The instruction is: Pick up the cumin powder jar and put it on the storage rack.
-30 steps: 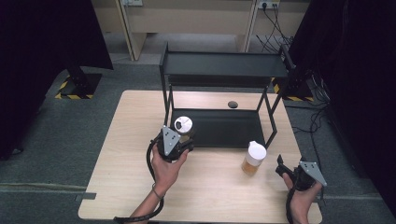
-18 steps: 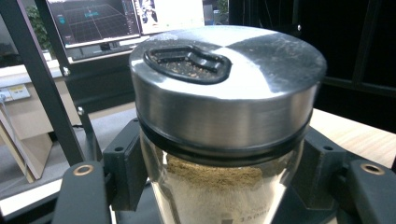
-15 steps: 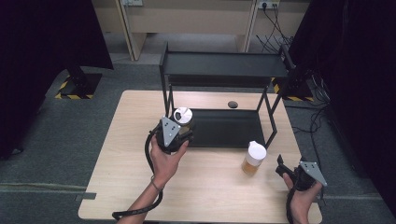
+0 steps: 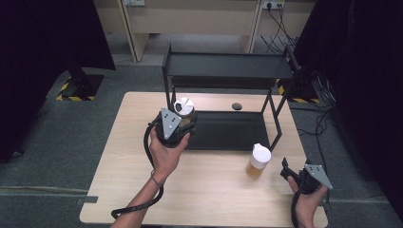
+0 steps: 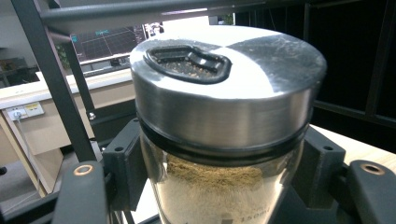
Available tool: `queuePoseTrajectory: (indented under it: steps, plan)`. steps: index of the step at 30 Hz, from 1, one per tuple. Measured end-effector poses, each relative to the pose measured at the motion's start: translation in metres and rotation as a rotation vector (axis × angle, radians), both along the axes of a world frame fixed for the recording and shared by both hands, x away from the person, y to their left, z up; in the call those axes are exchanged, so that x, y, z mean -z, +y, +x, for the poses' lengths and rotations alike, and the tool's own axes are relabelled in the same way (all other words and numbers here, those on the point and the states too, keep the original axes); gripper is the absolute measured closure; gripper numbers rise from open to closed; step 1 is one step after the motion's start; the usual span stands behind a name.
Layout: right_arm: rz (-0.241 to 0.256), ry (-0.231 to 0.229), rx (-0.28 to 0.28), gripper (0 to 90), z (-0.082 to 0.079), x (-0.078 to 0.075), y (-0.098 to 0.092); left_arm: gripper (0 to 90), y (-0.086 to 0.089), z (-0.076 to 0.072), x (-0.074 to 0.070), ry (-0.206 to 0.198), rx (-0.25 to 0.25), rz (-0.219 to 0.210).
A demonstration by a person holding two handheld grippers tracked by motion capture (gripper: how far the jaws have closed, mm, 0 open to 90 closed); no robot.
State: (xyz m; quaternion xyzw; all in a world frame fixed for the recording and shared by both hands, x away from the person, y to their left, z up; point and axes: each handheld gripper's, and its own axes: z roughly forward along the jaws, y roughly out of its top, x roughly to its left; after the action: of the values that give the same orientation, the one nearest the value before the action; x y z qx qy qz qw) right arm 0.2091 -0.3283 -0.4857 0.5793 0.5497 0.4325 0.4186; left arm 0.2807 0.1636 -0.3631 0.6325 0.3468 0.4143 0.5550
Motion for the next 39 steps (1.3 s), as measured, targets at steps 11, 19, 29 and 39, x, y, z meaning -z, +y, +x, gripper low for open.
queuePoseTrajectory:
  steps: [11,19,29,39]
  plan:
    - [0.003,0.0,-0.002,11.2,0.0,0.0,-0.001,30.9,0.0,0.004,-0.015,-0.014,0.0,0.0]
    - [0.002,0.001,-0.002,11.2,0.0,0.0,-0.001,30.9,-0.001,0.005,-0.028,-0.03,-0.004,0.005]
    - [0.0,0.002,-0.004,11.2,0.0,0.0,0.0,30.9,0.0,0.008,-0.036,-0.031,-0.009,0.003]
    - [0.002,0.002,-0.006,11.2,0.0,0.0,-0.001,30.9,-0.003,0.016,-0.051,-0.04,-0.019,-0.007]
